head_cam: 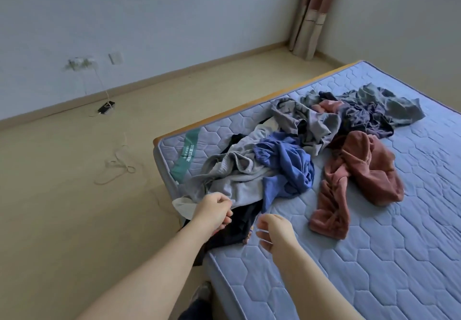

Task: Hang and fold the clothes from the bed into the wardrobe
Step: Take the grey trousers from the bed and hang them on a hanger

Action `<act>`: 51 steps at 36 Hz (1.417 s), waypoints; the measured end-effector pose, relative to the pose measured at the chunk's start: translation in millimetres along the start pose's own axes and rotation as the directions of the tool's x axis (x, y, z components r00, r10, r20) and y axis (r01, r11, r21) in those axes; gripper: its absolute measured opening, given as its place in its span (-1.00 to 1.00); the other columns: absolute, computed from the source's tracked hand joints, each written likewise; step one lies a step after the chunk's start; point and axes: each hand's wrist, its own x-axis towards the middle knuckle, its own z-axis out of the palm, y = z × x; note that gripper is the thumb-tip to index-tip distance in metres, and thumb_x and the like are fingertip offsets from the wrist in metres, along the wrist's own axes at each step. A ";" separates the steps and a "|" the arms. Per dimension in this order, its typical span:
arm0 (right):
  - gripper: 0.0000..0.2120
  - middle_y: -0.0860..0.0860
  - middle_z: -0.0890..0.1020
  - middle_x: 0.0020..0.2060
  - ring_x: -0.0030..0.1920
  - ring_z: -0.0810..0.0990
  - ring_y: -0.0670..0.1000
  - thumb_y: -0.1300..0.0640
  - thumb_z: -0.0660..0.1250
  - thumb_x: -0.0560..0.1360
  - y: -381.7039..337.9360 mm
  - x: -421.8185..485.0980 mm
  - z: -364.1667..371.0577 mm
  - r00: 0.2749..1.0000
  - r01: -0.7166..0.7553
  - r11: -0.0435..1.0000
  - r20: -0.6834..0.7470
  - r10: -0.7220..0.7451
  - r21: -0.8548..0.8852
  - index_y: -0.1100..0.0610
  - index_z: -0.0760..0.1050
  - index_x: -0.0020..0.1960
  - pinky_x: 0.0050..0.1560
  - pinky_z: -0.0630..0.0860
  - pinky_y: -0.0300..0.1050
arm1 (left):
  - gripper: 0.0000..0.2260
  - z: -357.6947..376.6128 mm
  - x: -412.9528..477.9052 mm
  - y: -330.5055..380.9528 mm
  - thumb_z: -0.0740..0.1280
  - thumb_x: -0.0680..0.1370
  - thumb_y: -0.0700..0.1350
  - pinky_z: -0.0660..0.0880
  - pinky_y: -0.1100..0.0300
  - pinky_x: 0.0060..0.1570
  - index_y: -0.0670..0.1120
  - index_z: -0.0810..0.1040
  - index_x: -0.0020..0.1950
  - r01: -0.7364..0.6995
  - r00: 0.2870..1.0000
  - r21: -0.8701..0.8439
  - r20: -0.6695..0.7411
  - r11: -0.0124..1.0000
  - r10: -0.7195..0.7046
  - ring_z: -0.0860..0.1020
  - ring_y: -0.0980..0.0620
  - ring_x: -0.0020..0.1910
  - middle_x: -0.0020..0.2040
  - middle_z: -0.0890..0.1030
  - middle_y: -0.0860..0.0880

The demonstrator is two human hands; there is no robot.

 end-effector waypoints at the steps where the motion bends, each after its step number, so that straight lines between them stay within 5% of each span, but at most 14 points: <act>1: -0.85 0.05 0.40 -0.39 -0.44 0.31 -0.01 0.31 0.17 0.52 -8.2 11.8 5.0 1.000 -0.013 1.000 -0.006 0.013 0.006 0.14 0.36 -0.20 -0.47 0.23 -0.29 | -0.86 -1.8 16.2 5.2 0.21 0.57 -0.17 0.40 0.26 -0.42 -0.08 0.48 -0.18 0.006 1.000 0.015 0.002 1.000 -0.006 0.45 0.07 -0.41 -0.31 0.52 -0.03; 7: -0.84 0.04 0.39 -0.40 -0.47 0.28 -0.02 0.31 0.20 0.50 -47.9 83.9 28.7 0.995 -0.066 0.997 -0.077 0.069 0.040 0.13 0.33 -0.22 -0.42 0.17 -0.27 | -0.81 -6.8 110.5 28.5 0.17 0.56 -0.22 0.35 0.32 -0.52 -0.08 0.47 -0.23 0.033 0.999 0.142 0.024 0.989 -0.037 0.45 0.09 -0.44 -0.34 0.52 0.00; 12: -0.83 0.03 0.40 -0.38 -0.44 0.31 -0.01 0.30 0.18 0.50 -69.1 141.2 35.7 0.987 -0.078 0.997 -0.140 0.076 -0.008 0.14 0.34 -0.24 -0.40 0.23 -0.23 | -0.84 4.8 179.6 38.9 0.19 0.53 -0.17 0.51 0.20 -0.29 -0.04 0.49 -0.21 0.013 0.998 0.275 0.055 0.961 -0.029 0.50 0.03 -0.37 -0.32 0.56 0.00; 15: -0.77 0.02 0.35 -0.41 -0.48 0.27 -0.02 0.32 0.15 0.49 -77.3 173.2 39.3 0.979 -0.102 0.995 -0.178 0.097 -0.019 0.12 0.30 -0.32 -0.49 0.21 -0.25 | -0.85 19.7 214.6 42.7 0.19 0.53 -0.11 0.55 0.07 -0.04 0.01 0.50 -0.21 -0.034 0.998 0.377 0.063 0.926 0.011 0.56 -0.06 -0.20 -0.17 0.62 -0.05; 18: -0.75 0.01 0.28 -0.44 -0.48 0.21 -0.02 0.34 0.11 0.47 -78.1 209.1 46.2 0.973 -0.102 0.994 -0.210 0.093 -0.035 0.14 0.27 -0.35 -0.58 0.16 -0.29 | -0.84 39.3 246.0 46.2 0.16 0.56 -0.11 0.39 0.19 -0.01 0.02 0.52 0.03 -0.083 0.996 0.503 0.062 0.860 0.061 0.49 -0.04 0.00 0.01 0.54 0.01; 21: -0.87 0.02 0.33 -0.36 -0.34 0.31 0.02 0.30 0.11 0.49 -75.0 227.6 54.4 0.974 -0.058 0.994 -0.225 0.037 -0.091 0.36 0.36 -0.16 -0.42 0.25 -0.23 | -0.69 53.0 262.4 38.3 0.21 0.52 -0.17 0.28 0.12 0.13 0.01 0.43 0.26 -0.146 0.963 0.604 -0.095 0.784 0.252 0.34 -0.06 0.26 0.31 0.37 0.01; 23: -0.87 0.02 0.39 -0.29 -0.24 0.37 0.03 0.27 0.13 0.52 -69.3 240.4 58.4 0.977 -0.029 0.990 -0.213 -0.002 -0.140 0.28 0.42 -0.02 -0.28 0.33 -0.15 | -0.57 58.4 270.2 24.4 0.25 0.50 -0.16 0.21 0.02 0.25 0.03 0.31 0.36 -0.100 0.925 0.650 -0.218 0.754 0.311 0.23 -0.06 0.37 0.41 0.23 0.00; 27: -0.67 -0.03 0.43 -0.14 -0.25 0.43 -0.04 0.21 0.17 0.53 -55.9 262.3 60.7 0.983 -0.013 0.980 -0.181 -0.023 -0.197 0.09 0.37 0.28 -0.18 0.38 -0.12 | -0.36 50.6 285.7 -5.5 0.30 0.48 -0.12 0.13 -0.14 0.35 0.07 0.07 0.48 0.034 0.962 0.645 -0.228 0.764 0.150 0.15 -0.04 0.45 0.48 0.11 0.00; 30: -0.52 -0.06 0.43 -0.07 -0.24 0.43 -0.10 0.22 0.21 0.53 -51.7 269.4 59.4 0.986 0.048 0.976 -0.147 -0.081 -0.212 0.04 0.25 0.42 -0.19 0.41 -0.17 | -0.37 38.8 294.1 -21.1 0.28 0.51 -0.11 0.28 -0.05 0.28 0.09 0.03 0.49 0.042 0.995 0.606 -0.096 0.794 0.020 0.30 -0.07 0.38 0.43 0.26 0.00; 33: -0.30 0.00 0.35 0.33 0.23 0.42 -0.03 0.20 0.36 0.43 -48.9 274.4 69.0 0.975 0.167 0.967 -0.114 -0.191 -0.194 -0.06 0.14 0.48 0.22 0.42 -0.06 | -0.60 31.5 301.8 -29.7 0.24 0.51 -0.13 0.40 0.04 0.10 0.03 0.29 0.35 0.025 0.999 0.588 0.002 0.808 -0.033 0.43 -0.15 0.24 0.27 0.48 -0.10; 35: -0.16 -0.01 0.27 0.40 0.36 0.34 0.03 0.16 0.44 0.33 -46.0 275.9 82.1 0.971 0.215 0.964 -0.075 -0.229 -0.159 -0.12 0.10 0.48 0.31 0.40 0.12 | -0.74 26.7 302.1 -30.2 0.26 0.50 -0.08 0.43 0.09 0.04 0.00 0.41 0.18 0.005 0.993 0.596 0.092 0.803 -0.074 0.48 -0.16 0.16 0.15 0.54 -0.14; 38: -0.17 0.02 0.36 0.33 0.29 0.43 0.06 0.19 0.42 0.31 -45.9 276.8 96.2 0.977 0.203 0.973 -0.047 -0.209 -0.111 -0.11 0.12 0.47 0.22 0.48 0.14 | -0.76 21.0 294.8 -29.2 0.27 0.52 -0.05 0.44 0.08 0.15 0.05 0.51 0.19 -0.079 0.966 0.521 0.251 0.850 -0.065 0.49 -0.07 0.16 0.13 0.59 -0.06; 43: -0.52 0.07 0.51 -0.03 -0.11 0.52 0.09 0.37 0.14 0.45 -45.1 270.0 82.5 0.978 0.114 0.968 -0.146 -0.149 -0.226 0.05 0.41 0.31 0.05 0.53 0.02 | -0.77 12.3 273.5 -31.2 0.25 0.58 -0.13 0.38 0.13 0.25 -0.03 0.52 0.23 -0.102 0.946 0.348 0.323 0.932 -0.016 0.50 0.04 0.20 0.16 0.59 0.03; 51: -0.84 -0.06 0.49 -0.33 -0.31 0.41 -0.04 0.25 0.13 0.52 -42.1 217.6 44.7 0.966 0.142 0.908 -0.147 -0.215 -0.395 0.12 0.48 -0.04 -0.28 0.37 -0.17 | -0.69 15.8 226.7 -31.1 0.11 0.61 -0.21 0.36 0.21 0.03 0.02 0.49 0.27 -0.105 0.993 0.443 0.101 0.891 0.066 0.46 0.00 0.19 0.21 0.55 0.03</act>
